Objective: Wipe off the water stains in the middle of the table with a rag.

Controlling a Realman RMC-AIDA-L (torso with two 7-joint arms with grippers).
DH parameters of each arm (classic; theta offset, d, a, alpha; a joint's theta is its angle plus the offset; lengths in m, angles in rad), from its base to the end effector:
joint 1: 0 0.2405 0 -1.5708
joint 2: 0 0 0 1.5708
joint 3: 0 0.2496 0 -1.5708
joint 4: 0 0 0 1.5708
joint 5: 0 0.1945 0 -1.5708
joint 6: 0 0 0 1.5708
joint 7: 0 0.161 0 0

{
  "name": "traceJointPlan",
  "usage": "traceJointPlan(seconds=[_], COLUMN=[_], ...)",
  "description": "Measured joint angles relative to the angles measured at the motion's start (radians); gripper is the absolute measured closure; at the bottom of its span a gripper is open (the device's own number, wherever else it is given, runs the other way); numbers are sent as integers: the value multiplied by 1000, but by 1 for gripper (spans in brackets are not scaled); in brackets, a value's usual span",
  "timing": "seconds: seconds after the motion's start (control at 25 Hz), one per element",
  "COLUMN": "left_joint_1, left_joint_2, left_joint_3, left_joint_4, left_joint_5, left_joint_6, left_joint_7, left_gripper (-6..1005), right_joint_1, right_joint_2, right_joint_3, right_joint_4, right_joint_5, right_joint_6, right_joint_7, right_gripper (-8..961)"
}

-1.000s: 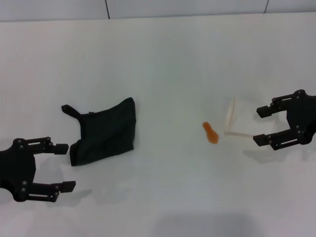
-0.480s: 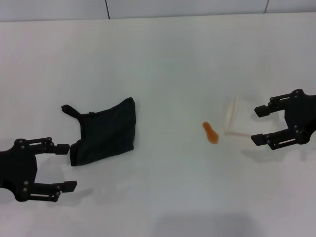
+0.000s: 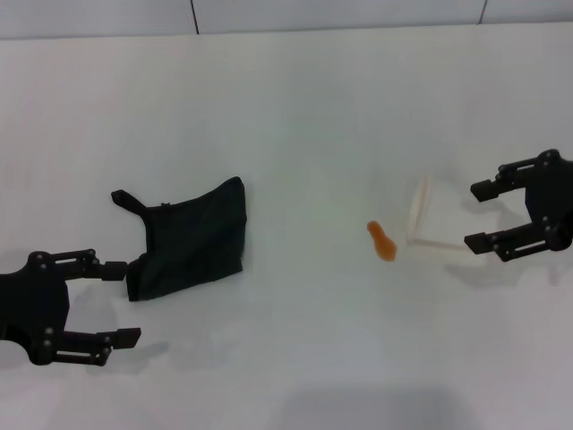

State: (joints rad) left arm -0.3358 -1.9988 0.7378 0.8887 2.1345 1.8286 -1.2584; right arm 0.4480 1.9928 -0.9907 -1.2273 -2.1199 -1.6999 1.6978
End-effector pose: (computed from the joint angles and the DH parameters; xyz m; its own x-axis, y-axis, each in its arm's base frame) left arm -0.2907 0.2521 0.0343 0.9289 0.2381 0.2836 0.2785 -0.9540 -0.1112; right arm 0.2218 0.3152 0.0460 0.9681 -0.2296 -0.1003 -0.2455 -0.9490 -0.1980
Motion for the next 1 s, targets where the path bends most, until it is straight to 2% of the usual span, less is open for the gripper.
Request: traceJointPlan(seconds=[0.12, 0.28, 0.52, 0.64, 0.72, 0.88, 1.0], left_joint_1=[-3, -10, -35, -50, -56, -68, -77], left_joint_2=[0, 0, -19, -29, -32, -35, -38], left_joint_3=[5, 11, 22, 23, 23, 23, 23], left_joint_4=[5, 7, 10, 10, 11, 12, 12], left_joint_5=[1, 2, 43, 65, 72, 76, 79], left_joint_6=[1, 3, -2, -4, -4, -6, -6], left_joint_7=[0, -1, -19, -27, -28, -29, -31], left_gripper=[139, 139, 139, 139, 139, 139, 139], right_joint_1=[13, 52, 127, 169, 194, 279, 330], right_joint_2=[-4, 7, 10, 10, 11, 13, 15], right_joint_3=[-5, -14, -47, -84, -110, -171, -204], right_joint_4=[-48, -113, -129, -121, -110, -33, 28], right_joint_5=[-33, -145, -232, -310, -351, -453, -512], right_joint_6=[-15, -22, -19, -14, -12, -8, 1], right_joint_7=[38, 112, 176, 210, 228, 284, 320], right_gripper=[207, 205, 203, 202, 163, 86, 87])
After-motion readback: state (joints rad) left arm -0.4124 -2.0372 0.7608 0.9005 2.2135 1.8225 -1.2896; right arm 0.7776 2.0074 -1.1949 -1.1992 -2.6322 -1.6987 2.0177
